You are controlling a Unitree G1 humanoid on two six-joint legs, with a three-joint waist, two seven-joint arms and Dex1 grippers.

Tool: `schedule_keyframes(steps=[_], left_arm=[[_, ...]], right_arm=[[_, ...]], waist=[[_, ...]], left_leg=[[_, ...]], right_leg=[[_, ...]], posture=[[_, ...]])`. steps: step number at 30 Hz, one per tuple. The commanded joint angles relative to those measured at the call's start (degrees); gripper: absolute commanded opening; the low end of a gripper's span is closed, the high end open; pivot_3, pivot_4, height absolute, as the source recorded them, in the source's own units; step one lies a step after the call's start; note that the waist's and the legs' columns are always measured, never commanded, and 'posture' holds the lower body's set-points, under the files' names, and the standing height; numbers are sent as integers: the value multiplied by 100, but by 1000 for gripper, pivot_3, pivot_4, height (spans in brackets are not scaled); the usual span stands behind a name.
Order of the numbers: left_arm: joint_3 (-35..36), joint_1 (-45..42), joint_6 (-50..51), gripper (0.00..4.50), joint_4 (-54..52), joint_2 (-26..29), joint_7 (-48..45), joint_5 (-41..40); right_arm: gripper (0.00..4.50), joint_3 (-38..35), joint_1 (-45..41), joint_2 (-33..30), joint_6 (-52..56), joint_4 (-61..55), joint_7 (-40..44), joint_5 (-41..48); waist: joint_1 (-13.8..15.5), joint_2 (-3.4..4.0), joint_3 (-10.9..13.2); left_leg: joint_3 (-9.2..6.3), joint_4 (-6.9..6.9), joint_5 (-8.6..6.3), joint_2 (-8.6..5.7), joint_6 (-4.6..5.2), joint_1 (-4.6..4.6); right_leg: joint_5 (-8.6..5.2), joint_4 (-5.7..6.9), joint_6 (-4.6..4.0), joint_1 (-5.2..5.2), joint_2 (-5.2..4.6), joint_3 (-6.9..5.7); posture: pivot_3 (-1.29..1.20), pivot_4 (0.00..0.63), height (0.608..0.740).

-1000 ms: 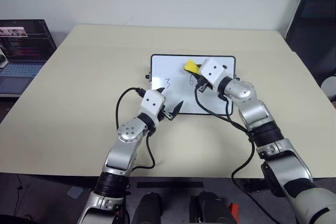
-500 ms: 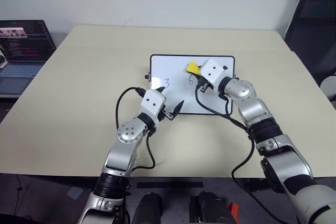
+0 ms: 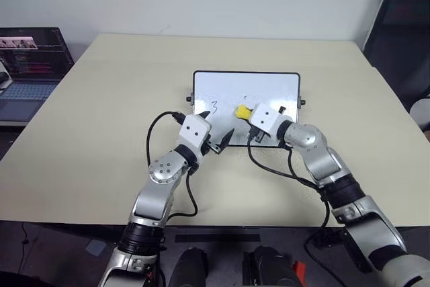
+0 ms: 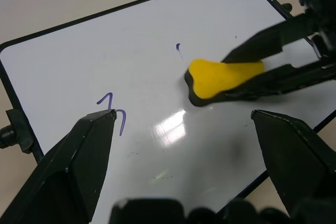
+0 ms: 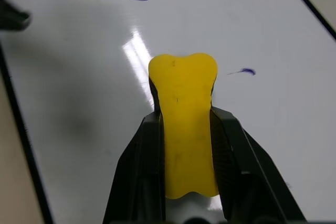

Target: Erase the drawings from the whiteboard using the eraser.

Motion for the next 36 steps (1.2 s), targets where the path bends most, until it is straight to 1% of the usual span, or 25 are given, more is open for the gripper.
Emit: schedule_keyframes(steps=[1, 4, 10, 16, 20, 26, 30, 36], left_arm=[[13, -29, -19, 4500, -290, -3, 64, -4], [4, -57, -26, 4500, -257, -18, 61, -5], [-14, -131, -67, 4500, -163, -37, 34, -10], [-37, -154, -77, 4500, -151, -54, 26, -6], [-33, -126, -65, 4500, -190, -46, 30, -6], [-5, -68, -42, 4500, -265, -18, 56, 1], [12, -26, -23, 4500, -318, 1, 66, 3], [21, -47, -22, 4500, -304, 7, 83, 19]], right_arm=[[869, -16, 239, -124, 332, -164, 53, -76], [869, -126, 171, -49, 335, -185, -62, 4], [869, -708, -653, 229, -267, 407, -839, 327], [869, -907, -1327, 212, -766, 1444, -1399, 272], [869, -733, -1629, 173, -915, 2096, -1393, 143], [869, -335, -1349, 179, -837, 2081, -1153, -127], [869, -202, -1079, 202, -718, 1757, -1030, -158], [869, -1, -627, 151, -452, 1186, -833, -297]], waist=[[1, 0, 0], [1, 0, 0], [-9, 1, 4], [-7, 1, 4], [-11, 1, 4], [-24, 2, 3], [-29, 1, 2], [-34, 0, 1]], left_leg=[[0, 0, 0, 0, 0, 0], [1, 0, 0, 0, 0, 0], [5, 0, 2, 1, 1, -1], [5, -13, -2, -1, -2, -16], [4, -10, -2, 0, -2, -42], [3, -5, -1, 1, -1, -32], [4, -6, -1, 2, -1, -2], [6, -2, 1, 3, 1, 4]], right_leg=[[0, 0, 0, 0, 0, 0], [0, 0, 0, -1, 0, 0], [0, 0, 0, -6, 2, 4], [0, -11, -1, -15, 1, 1], [1, -7, -3, -42, 0, 3], [1, 0, -2, -34, 0, 2], [0, -1, -2, -6, 0, 4], [0, 1, -1, -2, 1, 6]], posture=[[0, 150, 740], [0, 150, 740], [0, 150, 740], [0, 150, 740], [0, 150, 740], [0, 150, 740], [0, 150, 740], [0, 150, 740]])
